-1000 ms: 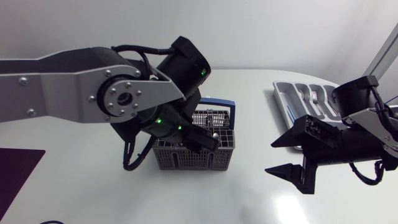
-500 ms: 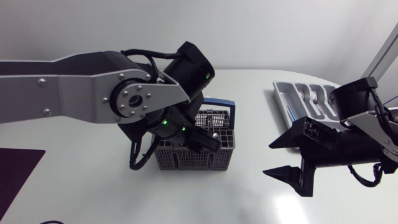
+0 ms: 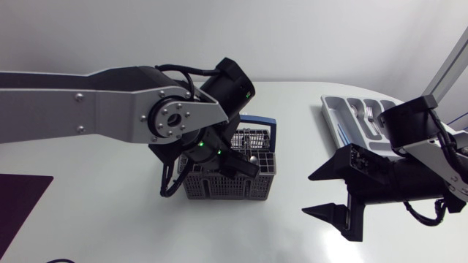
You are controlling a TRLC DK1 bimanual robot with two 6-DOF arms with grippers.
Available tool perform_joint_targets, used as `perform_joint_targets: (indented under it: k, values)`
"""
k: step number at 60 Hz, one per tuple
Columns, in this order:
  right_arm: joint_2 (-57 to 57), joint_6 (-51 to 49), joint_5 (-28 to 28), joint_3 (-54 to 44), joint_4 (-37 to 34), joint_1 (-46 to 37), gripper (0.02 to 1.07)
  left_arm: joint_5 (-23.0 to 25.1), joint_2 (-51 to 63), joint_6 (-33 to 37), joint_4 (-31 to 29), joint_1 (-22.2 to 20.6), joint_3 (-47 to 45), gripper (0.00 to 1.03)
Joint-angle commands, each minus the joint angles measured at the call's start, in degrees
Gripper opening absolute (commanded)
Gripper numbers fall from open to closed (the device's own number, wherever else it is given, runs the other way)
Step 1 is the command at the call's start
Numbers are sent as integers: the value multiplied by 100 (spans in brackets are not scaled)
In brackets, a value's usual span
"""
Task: Unload the cutlery basket into the drawer organizer.
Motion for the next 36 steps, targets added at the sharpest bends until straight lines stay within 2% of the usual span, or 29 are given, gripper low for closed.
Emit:
perform_joint_targets:
  k: [1, 30, 36]
  values:
    - [-49, 172, 41, -147, 71, 53, 97, -54, 81, -137, -6, -16, 149, 30]
    - [-120, 286, 129, -261, 176, 281, 97, -327, 266, -252, -437, -174, 316, 28]
    - [-155, 286, 129, -296, 176, 290, 97, -388, 274, -252, -463, -174, 351, 24]
